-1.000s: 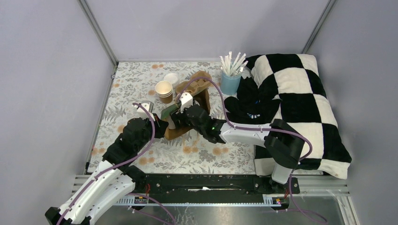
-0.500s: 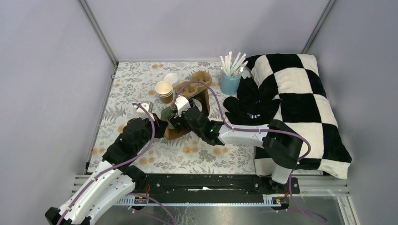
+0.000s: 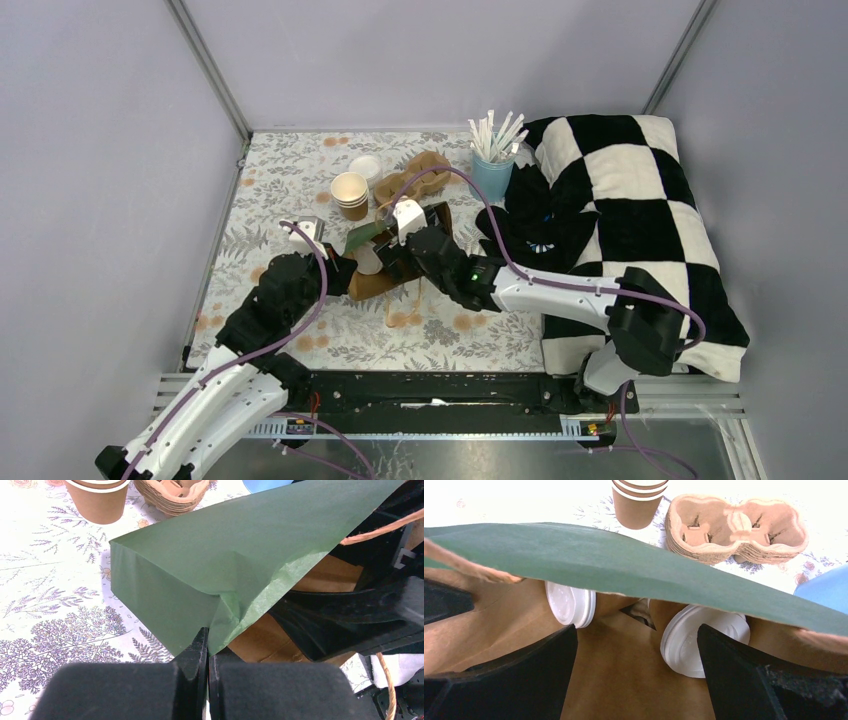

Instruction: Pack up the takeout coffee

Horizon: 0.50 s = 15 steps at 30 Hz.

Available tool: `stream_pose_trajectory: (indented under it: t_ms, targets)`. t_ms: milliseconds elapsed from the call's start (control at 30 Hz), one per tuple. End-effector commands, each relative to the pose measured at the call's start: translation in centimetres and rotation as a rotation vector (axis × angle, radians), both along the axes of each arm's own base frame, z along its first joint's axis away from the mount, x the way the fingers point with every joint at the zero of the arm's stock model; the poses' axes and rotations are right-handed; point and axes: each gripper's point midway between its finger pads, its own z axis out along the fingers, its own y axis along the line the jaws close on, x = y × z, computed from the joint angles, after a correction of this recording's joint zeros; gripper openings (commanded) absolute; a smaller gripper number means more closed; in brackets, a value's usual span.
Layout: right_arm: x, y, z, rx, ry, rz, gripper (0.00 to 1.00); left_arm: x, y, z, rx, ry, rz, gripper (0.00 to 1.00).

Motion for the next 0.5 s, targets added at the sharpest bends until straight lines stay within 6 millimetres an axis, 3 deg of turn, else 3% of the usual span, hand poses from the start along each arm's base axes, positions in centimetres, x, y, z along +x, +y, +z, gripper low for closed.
stream_pose_trajectory:
  t_ms: [0,133,300,467]
  targets:
    - [-0.8,0.4,3.4,0.071,0.004,0.043,0.95,0.0,-0.3,0.0,-0.004,-0.004,-0.014,0.0]
    - [-1.0,1.8,3.3,0.103,0.026,0.076,0.91,0.0,-0.4,0.0,-0.011,-0.006,-0.018,0.0]
    - [-0.6,4.1,1.9,0.137,0.046,0.103,0.78,-0.1,-0.5,0.2,-0.017,-0.009,-0.023,0.0]
    - [0.2,5.6,-0.1,0.119,0.032,0.116,0.76,-0.1,-0.5,0.4,-0.02,-0.014,-0.027,0.0]
